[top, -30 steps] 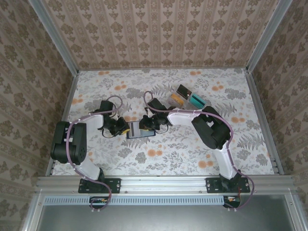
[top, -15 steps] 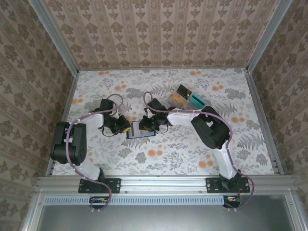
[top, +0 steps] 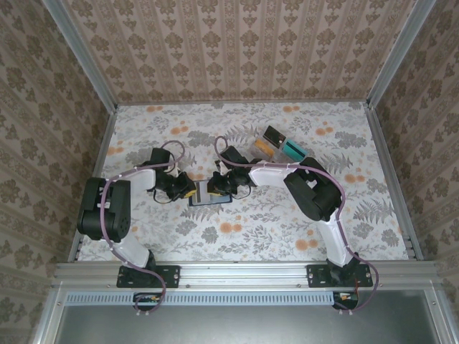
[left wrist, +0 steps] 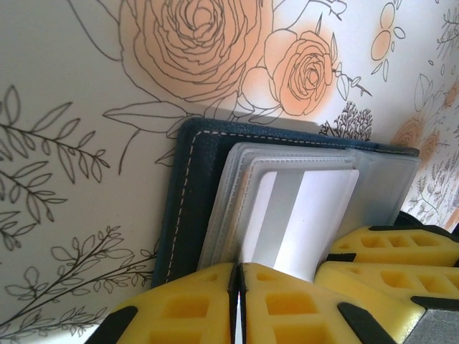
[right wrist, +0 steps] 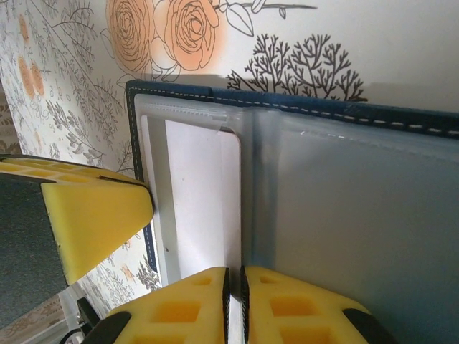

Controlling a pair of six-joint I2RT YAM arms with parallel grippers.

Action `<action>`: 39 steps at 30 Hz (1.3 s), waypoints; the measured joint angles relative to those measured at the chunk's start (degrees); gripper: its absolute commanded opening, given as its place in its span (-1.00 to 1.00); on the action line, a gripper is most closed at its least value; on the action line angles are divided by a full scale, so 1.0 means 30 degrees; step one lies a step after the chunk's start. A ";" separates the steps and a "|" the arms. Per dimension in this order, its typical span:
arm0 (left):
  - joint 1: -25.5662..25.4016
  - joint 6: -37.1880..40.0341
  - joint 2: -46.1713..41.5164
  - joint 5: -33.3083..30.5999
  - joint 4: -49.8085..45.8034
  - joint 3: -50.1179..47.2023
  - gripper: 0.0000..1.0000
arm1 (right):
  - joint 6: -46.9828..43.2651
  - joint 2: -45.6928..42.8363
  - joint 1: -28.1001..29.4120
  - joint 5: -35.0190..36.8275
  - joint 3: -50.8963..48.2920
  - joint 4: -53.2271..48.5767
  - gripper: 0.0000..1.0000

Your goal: Take the credit cards out of the card holder

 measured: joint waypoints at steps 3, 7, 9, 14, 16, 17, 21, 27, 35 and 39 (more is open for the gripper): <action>0.0015 0.0000 0.0022 -0.0015 0.0109 -0.0007 -0.75 | 0.0153 0.0007 -0.0087 -0.0044 -0.0022 0.0182 -0.85; 0.0095 0.0000 0.0022 -0.0058 0.0175 -0.0007 -0.74 | 0.0379 0.0007 -0.0189 -0.0051 -0.0109 0.0619 -0.94; 0.0102 0.0007 0.0022 -0.0066 0.0168 -0.0007 -0.72 | 0.0386 0.0007 -0.0197 -0.0051 -0.0291 0.0845 -0.96; 0.0102 0.0095 0.0022 -0.0007 0.0087 0.0036 -0.65 | 0.0379 -0.0233 -0.0277 -0.0029 -0.1093 0.1719 -0.99; 0.0102 0.0168 0.0022 0.0007 0.0066 0.0066 -0.64 | 0.0372 -0.0474 -0.0350 0.0029 -0.1457 0.1865 -1.00; 0.0102 0.0189 0.0022 0.0007 0.0029 0.0087 -0.64 | 0.0379 -0.0568 -0.0386 0.0029 -0.1654 0.1982 -1.00; 0.0102 0.0306 0.0022 0.0015 -0.0007 0.0095 -0.67 | 0.0444 -0.0670 -0.0576 0.0000 -0.1996 0.2331 -0.97; 0.0102 0.0313 0.0022 0.0015 -0.0102 0.0095 -0.71 | 0.0510 -0.0678 -0.0612 0.0000 -0.1982 0.2426 -0.61; 0.0102 0.0503 0.0087 0.0015 -0.0357 0.0131 -0.72 | 0.0583 -0.0627 -0.0605 -0.0080 -0.1464 0.2025 -0.43; 0.0109 0.0597 0.0219 0.0022 -0.0444 0.0226 -0.73 | 0.0583 -0.0357 -0.0605 -0.0189 -0.1064 0.1741 -0.43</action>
